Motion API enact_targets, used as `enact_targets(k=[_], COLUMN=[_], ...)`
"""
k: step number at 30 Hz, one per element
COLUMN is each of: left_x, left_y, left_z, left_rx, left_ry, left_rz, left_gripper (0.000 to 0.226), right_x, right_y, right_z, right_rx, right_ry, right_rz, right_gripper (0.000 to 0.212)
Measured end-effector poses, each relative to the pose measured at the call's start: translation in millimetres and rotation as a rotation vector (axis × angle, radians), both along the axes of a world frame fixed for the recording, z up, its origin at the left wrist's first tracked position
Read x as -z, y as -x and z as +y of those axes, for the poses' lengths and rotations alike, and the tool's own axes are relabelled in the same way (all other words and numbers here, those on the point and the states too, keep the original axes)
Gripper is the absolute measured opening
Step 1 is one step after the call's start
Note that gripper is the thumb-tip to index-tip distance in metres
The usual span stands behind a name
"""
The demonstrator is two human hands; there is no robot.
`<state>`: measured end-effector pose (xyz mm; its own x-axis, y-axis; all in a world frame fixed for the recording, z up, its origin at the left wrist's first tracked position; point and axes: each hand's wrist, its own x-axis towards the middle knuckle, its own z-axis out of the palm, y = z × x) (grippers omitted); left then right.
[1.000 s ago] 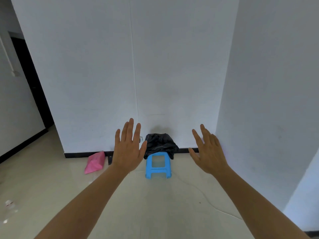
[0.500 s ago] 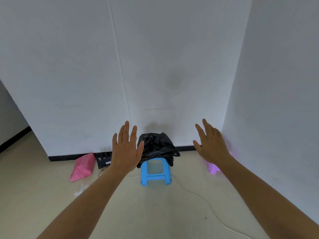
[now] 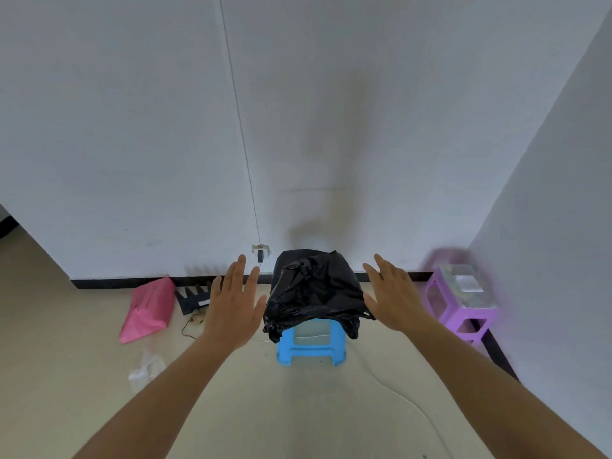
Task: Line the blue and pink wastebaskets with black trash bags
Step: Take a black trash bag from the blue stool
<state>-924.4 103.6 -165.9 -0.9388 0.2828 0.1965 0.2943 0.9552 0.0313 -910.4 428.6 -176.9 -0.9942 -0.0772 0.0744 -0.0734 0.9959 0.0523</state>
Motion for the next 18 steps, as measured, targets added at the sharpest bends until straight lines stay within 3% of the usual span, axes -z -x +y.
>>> enact_targets(k=[9,15,18], left_x=[75,189,249], left_y=[175,234,253], left_z=[55,97,119], left_rx=[0.070,0.067,0.092], left_ry=[0.069,0.056,0.078], left_rz=[-0.182,-0.462,-0.606], left_gripper=[0.055,0.036,0.039], right_x=[68,180,242], right_y=[147,229,258], right_z=[59,87,88], right_rx=[0.090,0.071,-0.012], right_ry=[0.068,0.122,0.112], right_rz=[-0.121,-0.347,-0.470], right_gripper=[0.062,0.062,0.064])
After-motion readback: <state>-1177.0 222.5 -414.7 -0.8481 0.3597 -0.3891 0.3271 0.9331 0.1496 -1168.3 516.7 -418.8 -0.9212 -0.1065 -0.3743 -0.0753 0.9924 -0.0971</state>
